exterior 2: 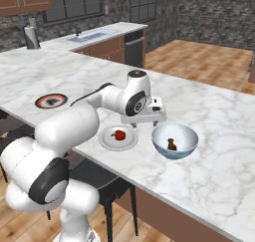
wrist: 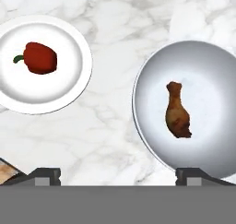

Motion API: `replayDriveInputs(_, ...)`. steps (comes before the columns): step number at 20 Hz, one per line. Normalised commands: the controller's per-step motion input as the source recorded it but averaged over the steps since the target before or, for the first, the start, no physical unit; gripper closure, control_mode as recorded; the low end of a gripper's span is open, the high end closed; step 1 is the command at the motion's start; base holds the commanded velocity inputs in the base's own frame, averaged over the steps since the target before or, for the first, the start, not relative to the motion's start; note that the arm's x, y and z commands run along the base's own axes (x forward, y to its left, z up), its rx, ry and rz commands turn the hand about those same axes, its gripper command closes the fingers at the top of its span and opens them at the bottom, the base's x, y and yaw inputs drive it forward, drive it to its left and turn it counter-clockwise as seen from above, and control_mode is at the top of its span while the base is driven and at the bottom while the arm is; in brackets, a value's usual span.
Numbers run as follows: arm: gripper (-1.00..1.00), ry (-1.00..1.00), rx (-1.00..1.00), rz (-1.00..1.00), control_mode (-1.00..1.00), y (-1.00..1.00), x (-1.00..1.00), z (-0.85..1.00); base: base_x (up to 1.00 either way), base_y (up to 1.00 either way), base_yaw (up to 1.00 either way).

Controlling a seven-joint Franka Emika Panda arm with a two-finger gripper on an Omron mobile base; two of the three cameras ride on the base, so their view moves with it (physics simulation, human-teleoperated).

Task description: Pick the chicken drumstick and bell pepper from their plates and place them in the bowl. Then put the bowl in the fridge.

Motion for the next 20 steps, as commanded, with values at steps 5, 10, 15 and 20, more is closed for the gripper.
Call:
replayDriveInputs(5,-1.0,0.0,-0.01,-0.18,-1.0,0.6,-0.05,0.1,0.0,0.0,0.0)
replayDriveInputs(10,-1.0,0.0,0.0,-0.3,-1.0,0.51,0.01,0.02,0.0,0.0,0.0)
replayDriveInputs(15,-1.0,0.0,0.11,-0.41,-1.0,0.35,0.03,-0.01,0.0,0.0,0.0)
replayDriveInputs(20,-1.0,0.0,0.26,-0.43,-1.0,0.23,0.1,-0.12,0.0,0.0,0.0)
